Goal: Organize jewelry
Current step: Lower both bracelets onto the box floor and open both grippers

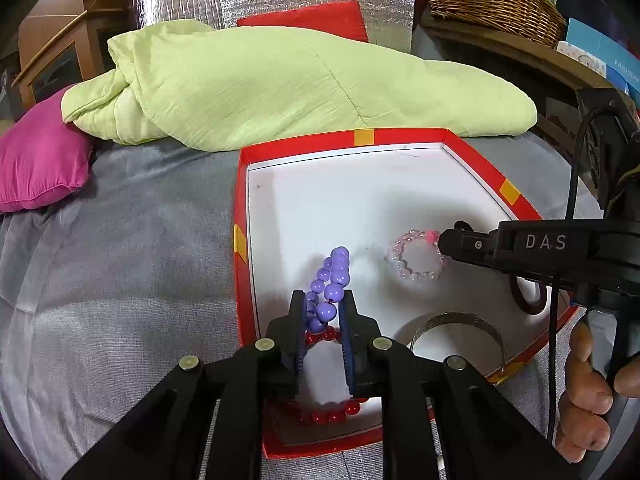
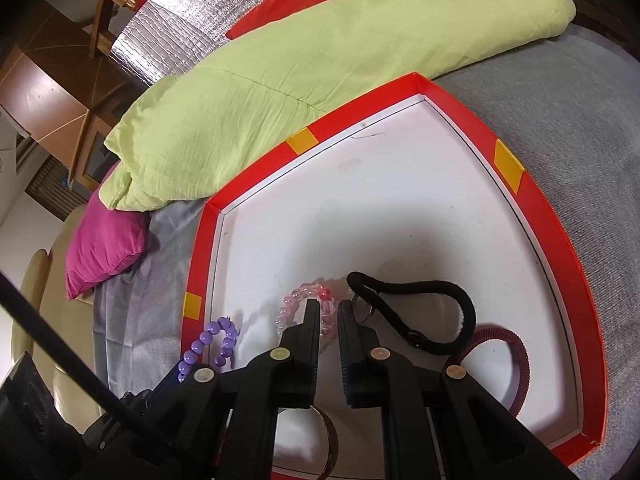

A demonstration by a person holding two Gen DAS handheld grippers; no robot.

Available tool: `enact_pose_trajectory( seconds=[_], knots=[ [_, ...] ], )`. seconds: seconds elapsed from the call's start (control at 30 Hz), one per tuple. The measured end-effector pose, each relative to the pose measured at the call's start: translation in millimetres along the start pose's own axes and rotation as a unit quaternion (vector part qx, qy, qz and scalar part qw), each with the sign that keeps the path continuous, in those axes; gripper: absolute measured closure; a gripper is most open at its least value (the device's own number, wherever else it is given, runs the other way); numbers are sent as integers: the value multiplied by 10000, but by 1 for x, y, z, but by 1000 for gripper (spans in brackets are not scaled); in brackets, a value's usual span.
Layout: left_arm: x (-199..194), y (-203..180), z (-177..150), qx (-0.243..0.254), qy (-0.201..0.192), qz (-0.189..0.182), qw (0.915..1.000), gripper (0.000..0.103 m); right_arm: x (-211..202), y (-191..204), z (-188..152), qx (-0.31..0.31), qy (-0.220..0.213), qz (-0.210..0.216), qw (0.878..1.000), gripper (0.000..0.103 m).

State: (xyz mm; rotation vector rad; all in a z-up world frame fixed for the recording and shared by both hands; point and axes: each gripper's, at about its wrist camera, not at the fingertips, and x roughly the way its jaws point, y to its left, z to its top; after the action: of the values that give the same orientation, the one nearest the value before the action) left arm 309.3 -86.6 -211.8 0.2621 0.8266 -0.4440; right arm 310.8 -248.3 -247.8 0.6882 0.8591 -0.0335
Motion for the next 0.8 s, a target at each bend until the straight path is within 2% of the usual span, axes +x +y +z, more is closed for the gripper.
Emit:
enact_pose_trajectory(
  seconds=[0.13, 0.6, 0.67, 0.73, 0.8],
  knots=[
    [-2, -1, 0, -2, -20, 52, 10000, 73, 0, -1, 0, 29, -13, -18, 10000, 91],
    [-4, -1, 0, 21, -49, 114, 9999, 72, -5, -7, 1, 177, -65, -53, 9998, 91],
    [-4, -1, 0, 22, -53, 128, 9999, 70, -6, -8, 2, 206, -91, -48, 9997, 83],
    [-6, -1, 0, 32, -86, 161, 9998, 58, -7, -8, 2, 235, -132, -50, 9996, 77],
    [-8, -2, 0, 57, -149, 219, 9996, 53, -8, -9, 2, 246, -160, -47, 9996, 77]
  ],
)
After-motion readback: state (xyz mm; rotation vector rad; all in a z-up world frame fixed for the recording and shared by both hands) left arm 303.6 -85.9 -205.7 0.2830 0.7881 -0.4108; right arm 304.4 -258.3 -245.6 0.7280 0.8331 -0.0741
